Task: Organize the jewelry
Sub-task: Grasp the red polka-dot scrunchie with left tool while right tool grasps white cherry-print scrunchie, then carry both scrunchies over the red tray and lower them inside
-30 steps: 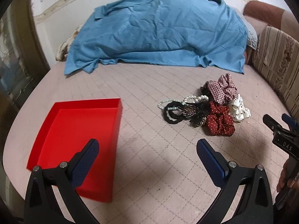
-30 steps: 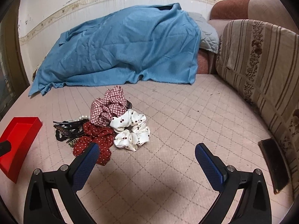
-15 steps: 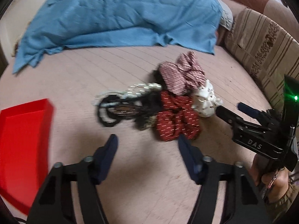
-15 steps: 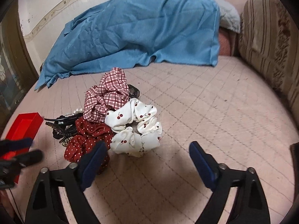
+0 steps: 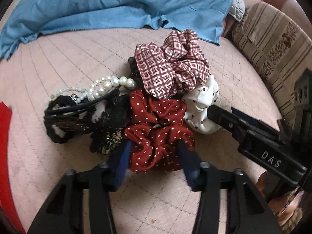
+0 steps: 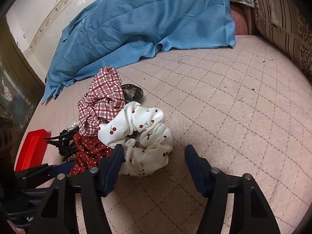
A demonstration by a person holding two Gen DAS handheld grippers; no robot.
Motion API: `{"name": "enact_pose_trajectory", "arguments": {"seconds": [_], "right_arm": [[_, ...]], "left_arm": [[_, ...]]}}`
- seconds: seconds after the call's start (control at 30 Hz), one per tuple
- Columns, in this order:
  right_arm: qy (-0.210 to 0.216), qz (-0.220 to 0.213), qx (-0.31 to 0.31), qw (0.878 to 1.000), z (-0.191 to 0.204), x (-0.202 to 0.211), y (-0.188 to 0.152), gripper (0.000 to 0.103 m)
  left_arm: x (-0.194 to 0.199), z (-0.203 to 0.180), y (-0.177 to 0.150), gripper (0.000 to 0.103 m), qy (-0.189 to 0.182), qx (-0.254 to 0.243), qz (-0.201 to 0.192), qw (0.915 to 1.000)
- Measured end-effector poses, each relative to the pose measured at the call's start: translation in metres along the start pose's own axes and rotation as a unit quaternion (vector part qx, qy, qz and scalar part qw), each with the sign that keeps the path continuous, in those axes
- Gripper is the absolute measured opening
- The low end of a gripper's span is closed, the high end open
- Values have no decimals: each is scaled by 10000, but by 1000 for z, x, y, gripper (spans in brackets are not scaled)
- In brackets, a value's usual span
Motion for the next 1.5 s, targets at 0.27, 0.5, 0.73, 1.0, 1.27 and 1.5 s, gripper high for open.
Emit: {"name": "enact_pose_trajectory", "arguments": {"seconds": [0.27,0.5,0.73,1.0,1.27,1.5], "right_arm": [[142,153,-197,9996,-4,-3,-4,18],[200,-84,-290,9993,6,19,-6,13],[188,-269,-247,9992,32,59,-25,13],[234,-421,-50,9988,73,101,-39,13],[618,-286,569,9961,169,97,-24,13],[1027,65,1184,9876,269,57,-22,13]], "left_arm": [[14,0,-5,7,-83,85,-29,9999],[62,-3,-18,7,-325,35,-347,9989],[114,20,-40,7,-312,-89,-651,9974],[163,105,-59,7,339,78,-1069,9937],[189,223,-64,7,788,1039,-1265,9834],[181,315,-57,7,1200,1750,-1115,9708]]}}
Point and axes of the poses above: each gripper's, at about its wrist camera, not at the fingertips, and x roughly against the way its jaws point, z to its left, y to its top, the point moved 6 cm from there along -x, roughly the way its jaws point, and after that the axes turned 1 degree about z, right-handed, at the moved point
